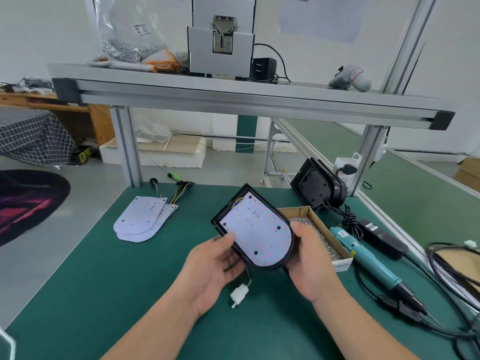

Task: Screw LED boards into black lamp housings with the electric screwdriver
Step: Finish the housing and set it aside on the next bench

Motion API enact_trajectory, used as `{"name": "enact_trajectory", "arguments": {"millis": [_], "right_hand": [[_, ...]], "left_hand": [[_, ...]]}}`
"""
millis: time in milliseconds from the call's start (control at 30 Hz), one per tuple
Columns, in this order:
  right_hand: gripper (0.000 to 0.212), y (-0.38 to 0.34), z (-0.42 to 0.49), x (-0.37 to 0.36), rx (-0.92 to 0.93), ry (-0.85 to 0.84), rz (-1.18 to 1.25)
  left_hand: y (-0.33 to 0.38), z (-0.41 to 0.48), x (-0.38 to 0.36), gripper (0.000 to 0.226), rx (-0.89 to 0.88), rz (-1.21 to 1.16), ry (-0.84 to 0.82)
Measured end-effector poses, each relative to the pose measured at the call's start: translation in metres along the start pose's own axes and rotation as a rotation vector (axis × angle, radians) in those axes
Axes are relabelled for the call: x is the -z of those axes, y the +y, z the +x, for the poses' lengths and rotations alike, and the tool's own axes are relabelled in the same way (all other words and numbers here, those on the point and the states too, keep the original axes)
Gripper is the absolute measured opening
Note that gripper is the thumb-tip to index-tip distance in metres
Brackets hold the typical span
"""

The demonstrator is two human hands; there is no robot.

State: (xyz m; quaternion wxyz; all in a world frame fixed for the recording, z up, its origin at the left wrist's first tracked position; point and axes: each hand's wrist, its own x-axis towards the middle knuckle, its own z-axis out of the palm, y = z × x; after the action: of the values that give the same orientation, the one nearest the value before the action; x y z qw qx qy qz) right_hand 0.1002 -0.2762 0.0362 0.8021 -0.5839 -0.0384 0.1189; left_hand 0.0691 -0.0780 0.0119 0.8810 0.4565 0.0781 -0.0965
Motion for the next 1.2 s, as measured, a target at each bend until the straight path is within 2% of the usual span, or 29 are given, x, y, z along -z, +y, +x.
{"name": "enact_trajectory", "arguments": {"millis": [100,200,300,367,400,567,600,633,733,767,833,967,1200], "right_hand": [[0.029,0.003,0.004,-0.002,-0.001,0.059,-0.064],[0.033,0.004,0.002,0.005,0.142,0.157,-0.344],[0.025,0.0,-0.003,0.008,0.325,0.144,-0.585],[0.027,-0.004,-0.005,0.006,0.333,0.126,-0.66],[0.032,-0.006,-0.006,0.007,0.304,0.105,-0.685],[0.098,-0.017,-0.012,0.006,0.119,-0.052,-0.771],[0.105,-0.018,-0.012,0.005,0.101,-0.062,-0.768],[0.104,-0.019,-0.012,0.006,0.074,-0.067,-0.751],[0.048,-0.017,-0.015,-0.001,-0.012,-0.114,-0.663],[0.044,-0.013,-0.015,-0.003,-0.026,-0.128,-0.584],[0.048,0.0,-0.009,-0.007,-0.047,-0.108,-0.406],[0.033,0.008,-0.009,-0.022,-0.069,-0.106,-0.208],[0.051,0.011,-0.012,-0.014,-0.108,-0.159,-0.01]], "left_hand": [[-0.002,0.0,-0.002,0.04,-0.01,0.002,0.011],[-0.002,0.001,-0.001,0.028,-0.013,-0.008,0.032],[-0.002,0.001,-0.001,0.027,-0.008,-0.022,0.041],[-0.001,0.0,-0.001,0.029,-0.012,-0.049,0.041],[-0.001,0.0,-0.002,0.03,-0.015,-0.066,0.041],[0.001,-0.003,-0.007,0.034,-0.006,-0.182,0.047],[0.001,-0.004,-0.009,0.035,-0.009,-0.203,0.042],[0.002,-0.005,-0.009,0.036,-0.018,-0.221,0.037],[0.0,-0.006,-0.009,0.037,-0.054,-0.22,0.041],[-0.001,-0.007,-0.009,0.036,-0.064,-0.202,0.038],[-0.003,-0.008,-0.011,0.036,-0.093,-0.179,0.03],[-0.006,-0.007,-0.011,0.036,-0.151,-0.167,0.045],[-0.007,-0.01,-0.016,0.04,-0.14,-0.067,-0.019]]}}
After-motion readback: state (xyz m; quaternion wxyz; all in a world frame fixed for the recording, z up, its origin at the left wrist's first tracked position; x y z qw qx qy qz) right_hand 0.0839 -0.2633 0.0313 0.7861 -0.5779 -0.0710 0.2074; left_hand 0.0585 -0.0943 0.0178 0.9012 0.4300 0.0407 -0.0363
